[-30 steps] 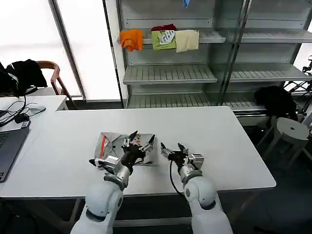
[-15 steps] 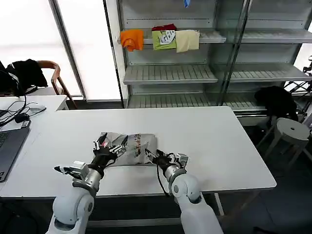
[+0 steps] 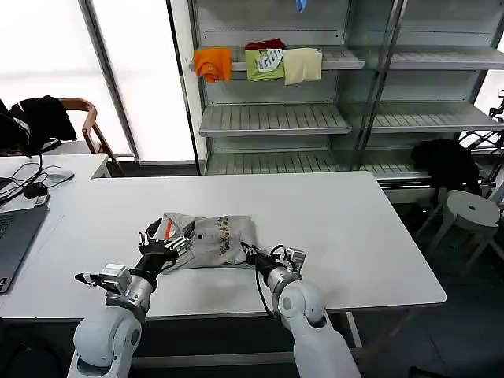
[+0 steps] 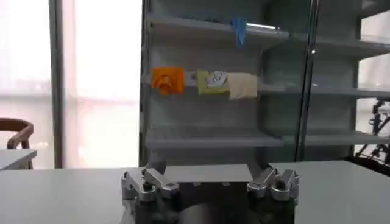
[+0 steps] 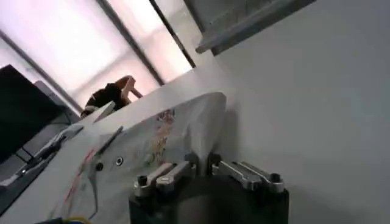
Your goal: Fold and organize the clothes.
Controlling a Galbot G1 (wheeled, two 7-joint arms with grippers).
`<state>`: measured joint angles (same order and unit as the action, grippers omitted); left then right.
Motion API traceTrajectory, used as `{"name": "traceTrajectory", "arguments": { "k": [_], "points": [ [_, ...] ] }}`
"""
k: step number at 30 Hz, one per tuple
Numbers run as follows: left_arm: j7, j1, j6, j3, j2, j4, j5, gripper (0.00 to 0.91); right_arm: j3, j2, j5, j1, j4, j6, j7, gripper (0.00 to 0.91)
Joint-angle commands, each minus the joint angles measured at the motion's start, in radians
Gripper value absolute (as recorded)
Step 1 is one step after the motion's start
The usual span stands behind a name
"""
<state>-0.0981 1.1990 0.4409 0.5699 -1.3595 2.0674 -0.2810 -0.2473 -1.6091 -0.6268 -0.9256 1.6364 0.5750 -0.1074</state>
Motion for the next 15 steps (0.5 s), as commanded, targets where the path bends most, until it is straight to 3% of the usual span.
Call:
{"name": "traceTrajectory", "arguments": {
  "k": [1, 6, 15],
  "points": [
    [-0.003, 0.015, -0.005, 0.018, 0.005, 0.005, -0.006, 0.907, -0.079, 0.016, -0.088, 0.011, 0.110, 0.005, -0.050, 0.000],
    [-0.008, 0.019, -0.007, 0.013, 0.002, 0.004, -0.002, 0.907, -0.129, 0.084, -0.120, -0.006, 0.157, 0.006, -0.069, 0.000],
    [-0.030, 0.028, -0.003, 0.003, 0.000, 0.003, 0.005, 0.907, -0.256, 0.203, -0.111, -0.092, 0.194, 0.005, -0.032, 0.000]
  ]
}}
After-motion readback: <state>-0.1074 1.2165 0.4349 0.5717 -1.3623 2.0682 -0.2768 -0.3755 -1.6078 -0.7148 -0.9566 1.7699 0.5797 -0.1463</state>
